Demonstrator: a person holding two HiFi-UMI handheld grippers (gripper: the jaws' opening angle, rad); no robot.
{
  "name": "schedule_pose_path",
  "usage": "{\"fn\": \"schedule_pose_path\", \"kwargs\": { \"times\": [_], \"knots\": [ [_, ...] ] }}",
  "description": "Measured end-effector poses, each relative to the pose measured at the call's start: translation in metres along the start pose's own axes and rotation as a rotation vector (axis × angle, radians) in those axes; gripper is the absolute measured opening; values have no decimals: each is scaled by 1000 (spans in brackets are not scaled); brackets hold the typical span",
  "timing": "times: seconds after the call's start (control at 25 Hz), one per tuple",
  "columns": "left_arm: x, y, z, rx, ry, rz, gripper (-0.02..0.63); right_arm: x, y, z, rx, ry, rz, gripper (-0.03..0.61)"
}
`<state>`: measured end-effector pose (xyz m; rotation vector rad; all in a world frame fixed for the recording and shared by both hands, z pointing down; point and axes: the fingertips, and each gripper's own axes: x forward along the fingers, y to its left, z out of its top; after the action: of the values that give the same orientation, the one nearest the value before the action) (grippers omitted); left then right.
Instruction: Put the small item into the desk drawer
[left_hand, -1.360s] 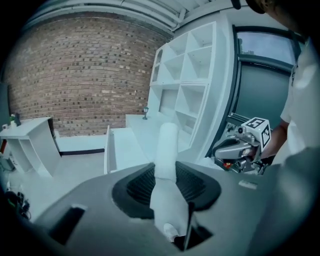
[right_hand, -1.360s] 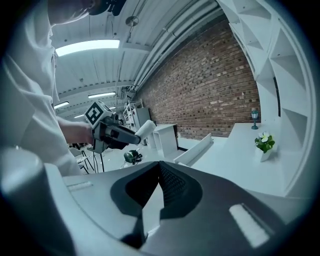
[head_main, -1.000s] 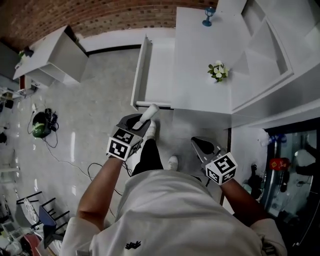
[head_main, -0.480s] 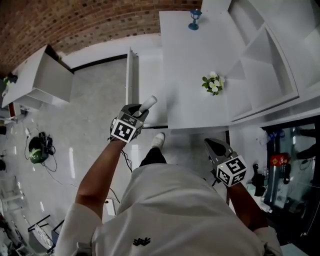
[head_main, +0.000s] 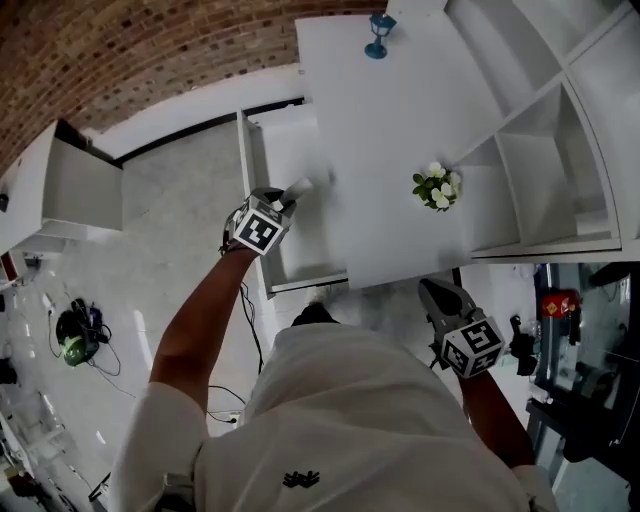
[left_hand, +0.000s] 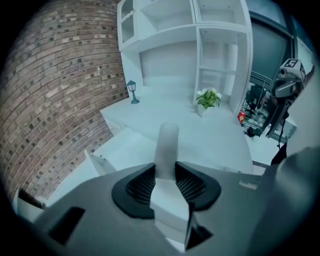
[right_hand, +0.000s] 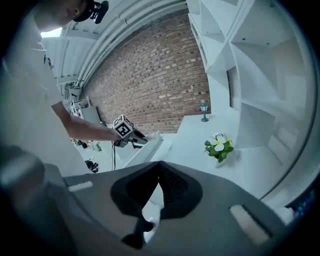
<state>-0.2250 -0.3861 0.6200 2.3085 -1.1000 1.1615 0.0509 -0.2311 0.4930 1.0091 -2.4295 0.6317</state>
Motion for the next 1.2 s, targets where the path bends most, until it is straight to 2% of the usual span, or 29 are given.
{"fn": "schedule_pose_path", "kwargs": {
  "times": [0.12, 0.28, 0.48, 0.8, 1.2],
  "knots": [
    [33, 23, -3, 26, 22, -30, 130, 10, -6, 6, 35, 6, -51, 14],
    [72, 47, -17, 44, 100, -60, 130, 17, -12, 11, 76, 9, -114, 14],
    [117, 65, -20, 97, 145, -82, 130, 15, -19, 5, 136, 37, -199, 14],
    [172, 72, -25, 112, 213, -135, 130, 5, -21, -1, 186, 74, -295, 14],
    [221, 71, -49, 124, 305, -146, 133, -13, -20, -16, 247, 111, -369, 14]
  ]
}}
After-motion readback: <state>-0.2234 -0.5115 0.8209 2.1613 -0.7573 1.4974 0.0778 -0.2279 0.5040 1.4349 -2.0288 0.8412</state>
